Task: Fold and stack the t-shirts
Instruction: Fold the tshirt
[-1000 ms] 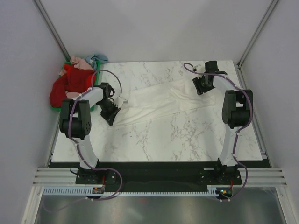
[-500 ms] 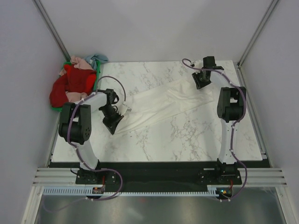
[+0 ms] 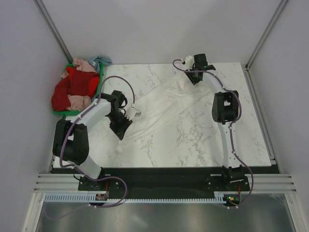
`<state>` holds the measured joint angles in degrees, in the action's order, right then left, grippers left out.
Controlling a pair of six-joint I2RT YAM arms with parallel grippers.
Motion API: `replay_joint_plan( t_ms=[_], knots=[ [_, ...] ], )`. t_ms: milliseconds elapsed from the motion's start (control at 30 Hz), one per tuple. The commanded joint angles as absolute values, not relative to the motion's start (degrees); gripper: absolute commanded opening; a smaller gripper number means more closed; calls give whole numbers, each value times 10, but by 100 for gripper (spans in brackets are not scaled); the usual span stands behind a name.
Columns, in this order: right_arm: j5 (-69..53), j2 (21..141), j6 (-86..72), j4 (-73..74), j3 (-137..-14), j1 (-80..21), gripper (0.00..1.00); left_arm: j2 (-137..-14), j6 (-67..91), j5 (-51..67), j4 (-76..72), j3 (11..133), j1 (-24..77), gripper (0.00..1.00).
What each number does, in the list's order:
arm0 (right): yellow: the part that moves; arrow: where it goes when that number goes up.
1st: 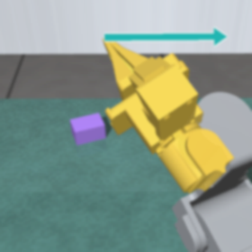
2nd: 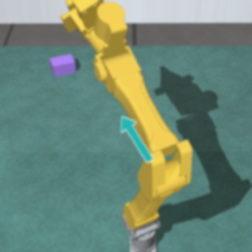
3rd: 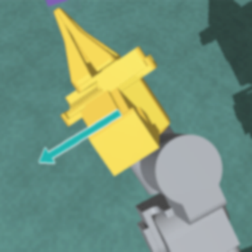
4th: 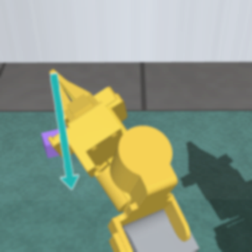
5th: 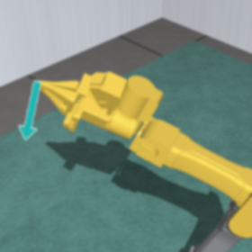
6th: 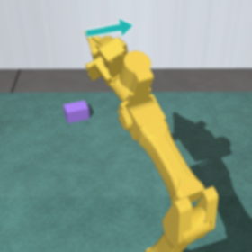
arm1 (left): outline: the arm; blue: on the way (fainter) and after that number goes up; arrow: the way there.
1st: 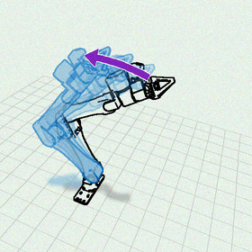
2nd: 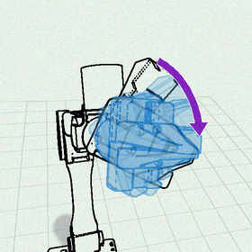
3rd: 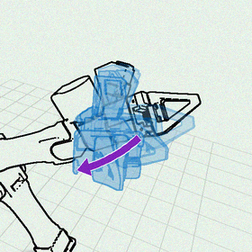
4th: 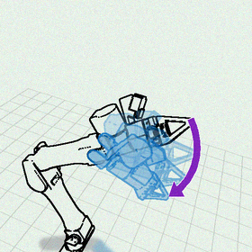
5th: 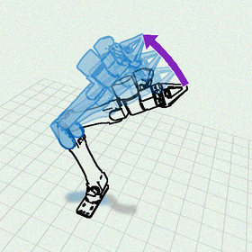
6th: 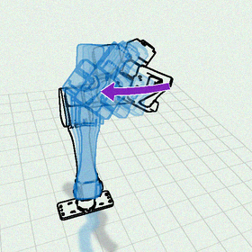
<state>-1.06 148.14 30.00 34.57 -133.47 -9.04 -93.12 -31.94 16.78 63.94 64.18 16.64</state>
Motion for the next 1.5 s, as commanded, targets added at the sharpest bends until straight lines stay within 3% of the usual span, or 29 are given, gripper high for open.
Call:
replay_joint_plan(
  t_ms=[0, 267, 467, 767, 1233, 1467],
  knots=[
    [25, 1475, 292, 304, -1375, -109, 50, -899, -298, 170, 669, 705, 171, 21],
    [64, 1309, 276, 261, -1242, -109, 56, -902, -299, 214, 674, 715, 189, 29],
    [49, 1218, 229, 292, -1138, -109, 55, -910, -306, 204, 611, 638, 192, 20],
    [2, 1165, 200, 330, -990, -109, 50, -969, -290, 176, 515, 580, 196, 16],
    [1, 1273, 199, 334, -1052, -108, 50, -1043, -258, 170, 486, 564, 262, 16],
    [1, 1347, 203, 350, -1140, -110, 50, -1061, -251, 205, 513, 590, 328, 16]
  ],
)
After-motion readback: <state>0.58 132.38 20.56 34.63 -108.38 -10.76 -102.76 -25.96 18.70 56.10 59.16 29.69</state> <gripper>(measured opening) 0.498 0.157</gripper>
